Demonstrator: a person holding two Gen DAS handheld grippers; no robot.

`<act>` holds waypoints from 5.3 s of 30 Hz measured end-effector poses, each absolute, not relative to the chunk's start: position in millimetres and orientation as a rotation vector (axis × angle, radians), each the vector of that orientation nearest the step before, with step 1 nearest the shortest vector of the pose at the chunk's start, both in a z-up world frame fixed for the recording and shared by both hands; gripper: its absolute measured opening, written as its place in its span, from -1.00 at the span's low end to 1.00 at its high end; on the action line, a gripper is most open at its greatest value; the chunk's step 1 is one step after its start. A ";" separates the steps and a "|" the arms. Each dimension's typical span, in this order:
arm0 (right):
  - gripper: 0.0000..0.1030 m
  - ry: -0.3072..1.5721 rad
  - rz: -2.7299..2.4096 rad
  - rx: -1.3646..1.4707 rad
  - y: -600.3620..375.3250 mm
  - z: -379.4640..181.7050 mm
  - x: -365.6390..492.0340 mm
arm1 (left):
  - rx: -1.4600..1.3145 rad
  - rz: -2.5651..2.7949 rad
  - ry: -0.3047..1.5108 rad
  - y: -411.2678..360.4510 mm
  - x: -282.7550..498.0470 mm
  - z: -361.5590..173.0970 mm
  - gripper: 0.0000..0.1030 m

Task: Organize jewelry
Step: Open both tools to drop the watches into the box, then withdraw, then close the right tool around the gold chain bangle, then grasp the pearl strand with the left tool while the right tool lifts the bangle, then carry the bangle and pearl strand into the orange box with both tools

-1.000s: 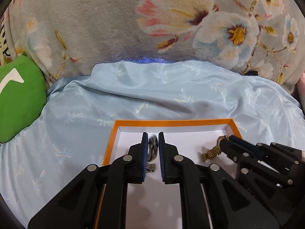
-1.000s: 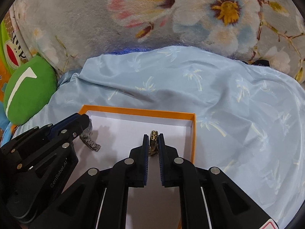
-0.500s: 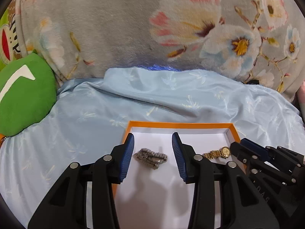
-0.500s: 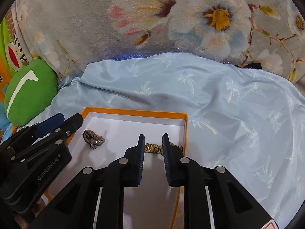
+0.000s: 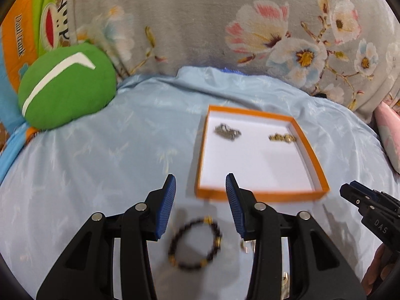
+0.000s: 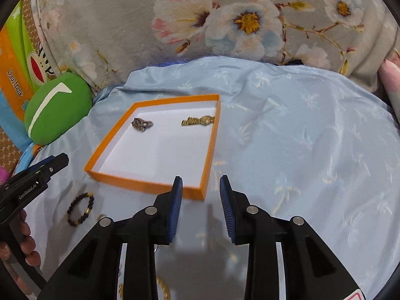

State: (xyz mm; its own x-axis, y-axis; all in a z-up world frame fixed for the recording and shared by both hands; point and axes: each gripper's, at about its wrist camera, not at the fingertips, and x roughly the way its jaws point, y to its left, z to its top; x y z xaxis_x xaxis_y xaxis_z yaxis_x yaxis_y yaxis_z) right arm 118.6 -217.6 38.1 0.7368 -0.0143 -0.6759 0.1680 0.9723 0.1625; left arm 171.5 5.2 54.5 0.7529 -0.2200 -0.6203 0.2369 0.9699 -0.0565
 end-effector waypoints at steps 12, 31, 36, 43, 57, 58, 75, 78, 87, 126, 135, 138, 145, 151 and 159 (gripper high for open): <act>-0.41 0.793 -0.069 0.226 -177.6 10.7 33.1 | 0.006 -0.283 0.742 15.3 83.2 16.5 -0.14; 0.05 0.826 -0.084 0.212 -148.3 0.2 21.2 | -0.116 -0.306 0.798 39.0 64.6 1.7 0.16; 0.06 0.854 -0.093 0.199 -143.1 -3.7 30.6 | -0.120 -0.303 0.802 39.3 64.8 1.4 0.16; 0.26 0.870 -0.107 0.169 -135.8 -5.6 44.7 | -0.132 -0.307 0.811 41.2 66.7 -1.2 0.17; -0.01 0.856 -0.125 0.214 -144.3 -3.9 46.7 | -0.146 -0.287 0.814 46.0 76.1 -1.1 0.17; -0.01 0.854 -0.124 0.222 -145.9 -3.9 46.0 | -0.129 -0.278 0.806 45.6 79.1 0.4 0.17; -0.01 0.833 -0.168 0.252 -168.6 -2.0 15.0 | -0.031 -0.425 0.814 -1.1 45.3 7.7 0.34; -0.01 0.831 -0.176 0.269 -176.5 -2.5 8.0 | 0.004 -0.447 0.833 -20.4 43.1 2.9 0.34; -0.01 0.825 -0.179 0.309 -191.7 -3.4 2.5 | 0.043 -0.442 0.855 -38.2 48.6 -5.8 -0.24; -0.01 0.675 -0.078 0.203 -184.0 53.1 103.1 | -0.009 -0.395 0.637 -13.7 138.1 73.1 -0.76; -0.01 0.678 -0.055 0.234 -205.1 45.2 186.7 | -0.009 -0.385 0.649 -46.8 211.2 60.3 -0.76; -0.01 0.696 -0.052 0.243 -211.5 36.4 209.1 | -0.007 -0.386 0.660 -56.4 231.7 51.7 -0.76; -0.01 0.731 -0.041 0.248 -216.9 22.4 240.5 | 0.010 -0.376 0.709 -68.9 265.8 25.2 -0.75; -0.01 0.753 -0.037 0.223 -211.4 14.6 250.4 | 0.026 -0.360 0.731 -71.0 275.0 12.5 -0.75; -0.01 0.756 -0.039 0.213 -210.2 12.0 253.3 | -0.003 -0.362 0.769 -67.8 281.7 6.9 -0.75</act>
